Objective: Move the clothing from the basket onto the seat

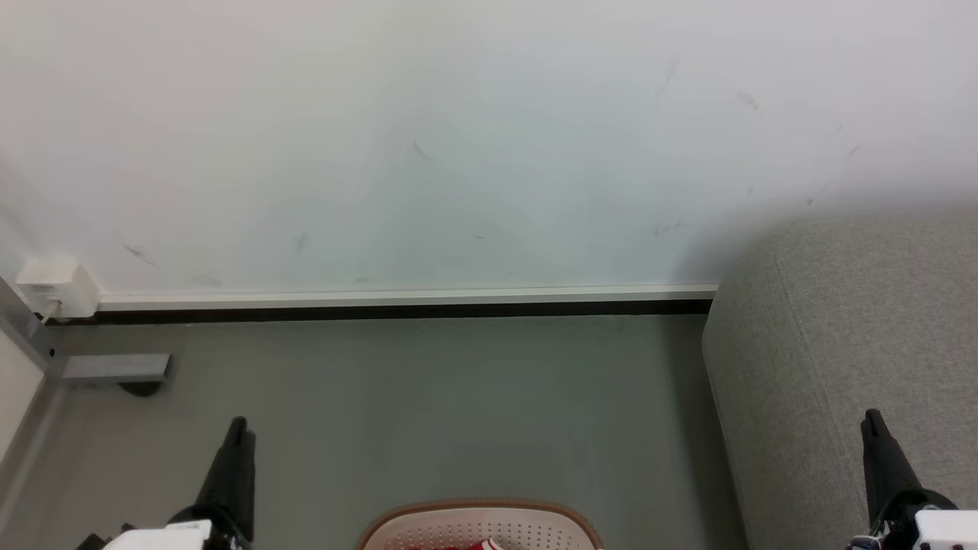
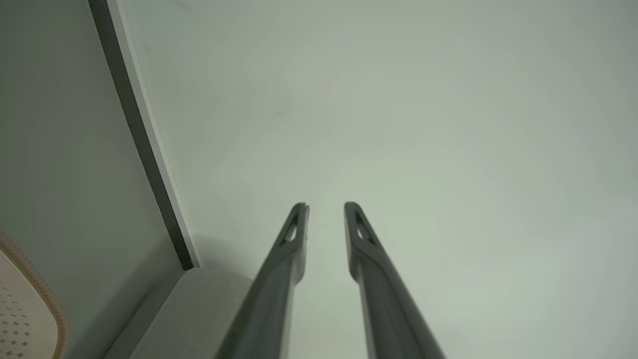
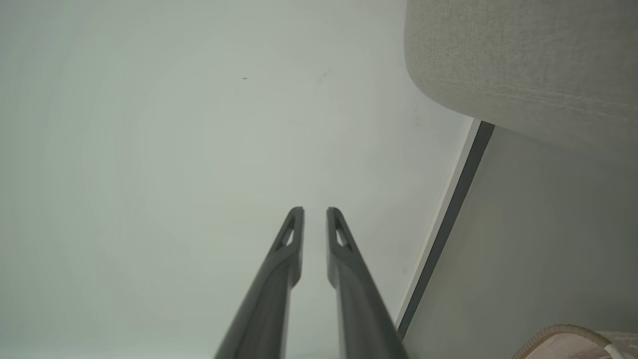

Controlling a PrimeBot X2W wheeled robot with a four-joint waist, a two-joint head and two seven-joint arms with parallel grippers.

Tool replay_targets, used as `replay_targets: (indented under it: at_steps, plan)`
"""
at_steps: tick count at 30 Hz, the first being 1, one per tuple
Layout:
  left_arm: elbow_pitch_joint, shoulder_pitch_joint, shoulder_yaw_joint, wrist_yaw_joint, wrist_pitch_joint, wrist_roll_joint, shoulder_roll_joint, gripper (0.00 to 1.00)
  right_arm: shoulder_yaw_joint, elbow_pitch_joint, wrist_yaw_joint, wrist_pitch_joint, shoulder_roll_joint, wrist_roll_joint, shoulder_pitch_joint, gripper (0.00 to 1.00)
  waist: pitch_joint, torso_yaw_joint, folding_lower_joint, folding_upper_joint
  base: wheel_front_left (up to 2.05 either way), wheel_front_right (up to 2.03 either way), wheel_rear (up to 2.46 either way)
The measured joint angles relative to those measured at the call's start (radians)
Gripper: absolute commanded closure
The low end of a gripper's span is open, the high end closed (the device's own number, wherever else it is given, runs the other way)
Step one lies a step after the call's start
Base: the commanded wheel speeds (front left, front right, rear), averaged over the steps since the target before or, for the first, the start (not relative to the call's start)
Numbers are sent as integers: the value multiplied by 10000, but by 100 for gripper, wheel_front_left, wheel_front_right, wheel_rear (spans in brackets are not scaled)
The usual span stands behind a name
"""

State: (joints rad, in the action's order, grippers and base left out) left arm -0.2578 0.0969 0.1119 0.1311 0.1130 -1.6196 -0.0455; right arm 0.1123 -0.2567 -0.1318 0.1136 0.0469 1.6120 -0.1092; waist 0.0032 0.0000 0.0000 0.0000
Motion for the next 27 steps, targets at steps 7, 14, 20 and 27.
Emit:
replay_targets:
  at_steps: [7,14,20,27]
  plan:
    - [-261,-351,-56,-8,-173,0,81,0,-151,-176,2,-113,-148,-2,305,0,10,34,0,0,0,0,0]
    - [-8,-351,-102,-8,-523,96,81,0,-566,244,2,-464,-113,-173,304,0,25,105,0,0,0,0,0]
    - [332,-351,-150,-8,-796,619,79,0,-828,545,2,-792,-27,-541,300,0,33,159,0,0,0,0,0]
    - [792,-351,-213,-8,-1076,1549,75,0,-936,817,2,-1072,63,-1164,298,0,50,216,0,0,0,0,0]
